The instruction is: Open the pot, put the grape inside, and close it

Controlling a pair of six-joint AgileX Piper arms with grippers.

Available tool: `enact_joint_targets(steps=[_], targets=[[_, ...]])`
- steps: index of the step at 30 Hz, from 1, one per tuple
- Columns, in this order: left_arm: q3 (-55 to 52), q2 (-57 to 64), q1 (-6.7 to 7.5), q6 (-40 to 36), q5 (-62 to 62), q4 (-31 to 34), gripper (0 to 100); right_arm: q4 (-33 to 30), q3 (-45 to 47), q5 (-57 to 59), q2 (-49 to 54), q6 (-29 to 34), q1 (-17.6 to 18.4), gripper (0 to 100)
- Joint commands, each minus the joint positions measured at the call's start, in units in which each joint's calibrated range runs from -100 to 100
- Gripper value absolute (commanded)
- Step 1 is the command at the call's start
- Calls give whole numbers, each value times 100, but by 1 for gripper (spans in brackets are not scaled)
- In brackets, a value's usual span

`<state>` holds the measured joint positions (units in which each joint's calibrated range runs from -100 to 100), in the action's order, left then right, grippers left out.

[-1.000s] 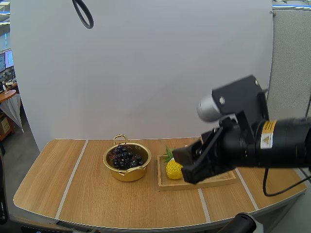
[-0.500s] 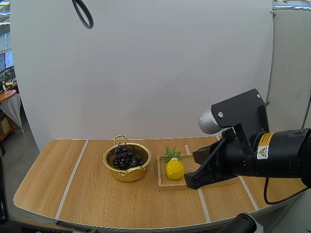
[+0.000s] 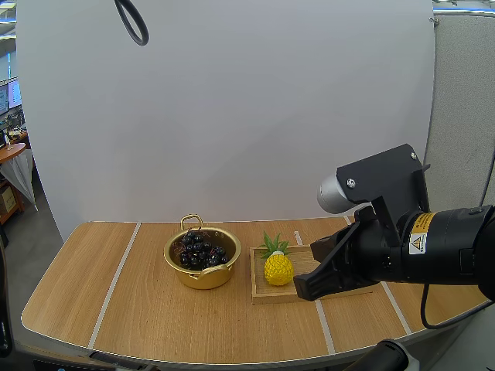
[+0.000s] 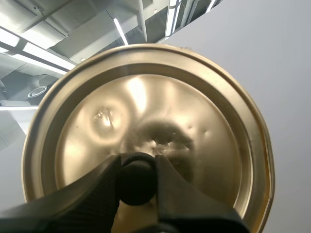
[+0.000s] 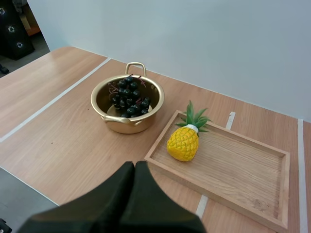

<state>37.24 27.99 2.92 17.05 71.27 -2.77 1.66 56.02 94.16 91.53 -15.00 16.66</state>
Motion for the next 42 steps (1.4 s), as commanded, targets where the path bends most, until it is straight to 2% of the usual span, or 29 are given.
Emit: enact_joint_targets(steps=[1, 13, 19, 23, 30, 42], targets=[[44, 14, 21, -31, -200, 79, 0, 92, -7, 92, 61, 23, -71, 0], [44, 14, 21, -132, -52, -16, 0, 120, -7, 153, 61, -215, -118, 0], [31, -1, 21, -209, 2672, -22, 0, 120, -7, 153, 61, -215, -118, 0], [-158, -69, 21, -209, 2873, -39, 0, 120, -7, 153, 61, -215, -118, 0], [-1052, -233, 21, -201, 2873, -319, 0, 108, -7, 153, 61, -215, -118, 0], [-3190, -665, 21, 379, 2873, -1083, 0, 108, -7, 153, 61, -215, -118, 0]])
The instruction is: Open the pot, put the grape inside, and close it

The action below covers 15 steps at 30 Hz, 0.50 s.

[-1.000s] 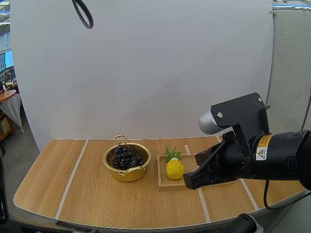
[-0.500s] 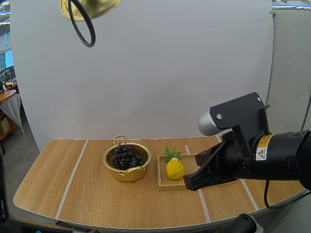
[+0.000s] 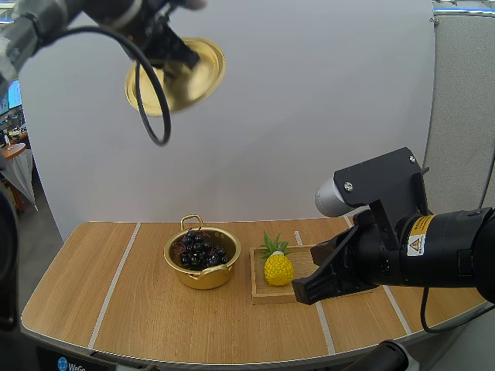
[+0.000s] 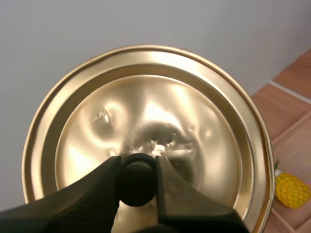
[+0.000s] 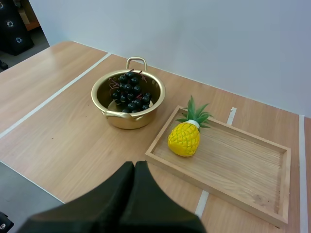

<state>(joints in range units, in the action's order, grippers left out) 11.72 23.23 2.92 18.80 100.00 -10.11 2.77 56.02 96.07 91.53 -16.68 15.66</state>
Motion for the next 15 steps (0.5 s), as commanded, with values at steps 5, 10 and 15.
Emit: enact_joint_targets(steps=[5, 10, 15], targets=[[-1455, -504, 21, 330, 0, -380, 0, -2, -7, -38, 61, -47, -18, 0], [-2208, -832, 21, 524, 0, -394, 0, -2, -7, -38, 61, -47, -18, 0], [-2976, -1048, 21, 770, -771, -430, 0, -2, -7, -38, 61, -47, -18, 0]])
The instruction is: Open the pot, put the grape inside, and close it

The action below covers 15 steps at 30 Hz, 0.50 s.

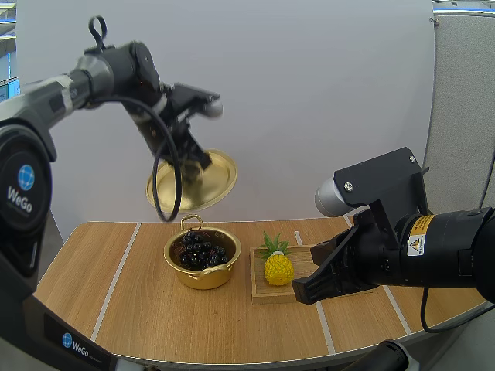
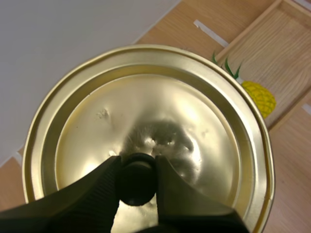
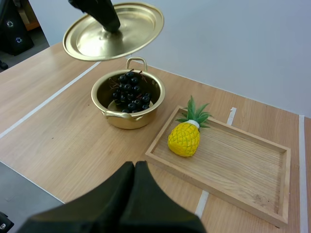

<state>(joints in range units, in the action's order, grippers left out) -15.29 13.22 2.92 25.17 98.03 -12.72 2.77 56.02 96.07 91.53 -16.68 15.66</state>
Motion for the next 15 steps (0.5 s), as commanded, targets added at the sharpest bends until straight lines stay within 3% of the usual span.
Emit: enact_joint_targets(steps=[1, 9, 15], targets=[[-414, -76, 21, 193, -770, -194, 0, -2, -7, -38, 61, -47, -18, 0], [-978, -510, 21, 600, -1902, -550, 0, -2, -7, -38, 61, -47, -18, 0], [-978, -978, 21, 706, -2068, -632, 0, -2, -7, -38, 61, -47, -18, 0]])
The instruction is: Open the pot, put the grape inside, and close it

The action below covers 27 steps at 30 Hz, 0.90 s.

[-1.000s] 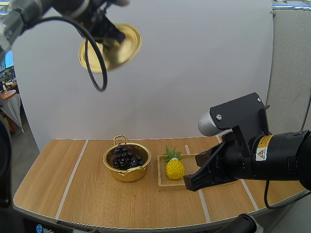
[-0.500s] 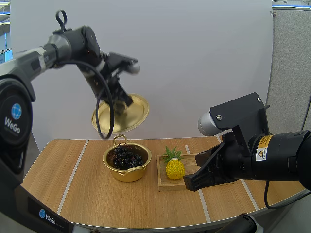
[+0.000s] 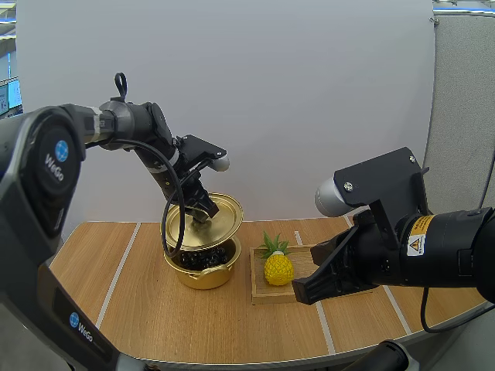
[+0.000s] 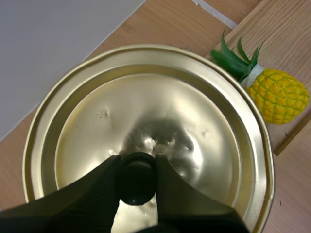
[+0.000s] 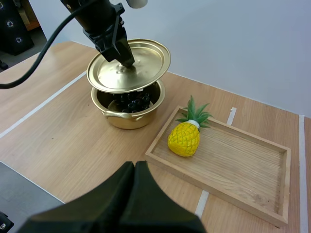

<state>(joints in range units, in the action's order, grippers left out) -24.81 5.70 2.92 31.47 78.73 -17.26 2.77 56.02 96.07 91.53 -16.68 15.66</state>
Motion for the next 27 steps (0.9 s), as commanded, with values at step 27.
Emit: enact_joint_targets(steps=[27], targets=[[-200, -1103, 21, 77, -646, 282, 0, -2, -7, -38, 61, -47, -18, 0]])
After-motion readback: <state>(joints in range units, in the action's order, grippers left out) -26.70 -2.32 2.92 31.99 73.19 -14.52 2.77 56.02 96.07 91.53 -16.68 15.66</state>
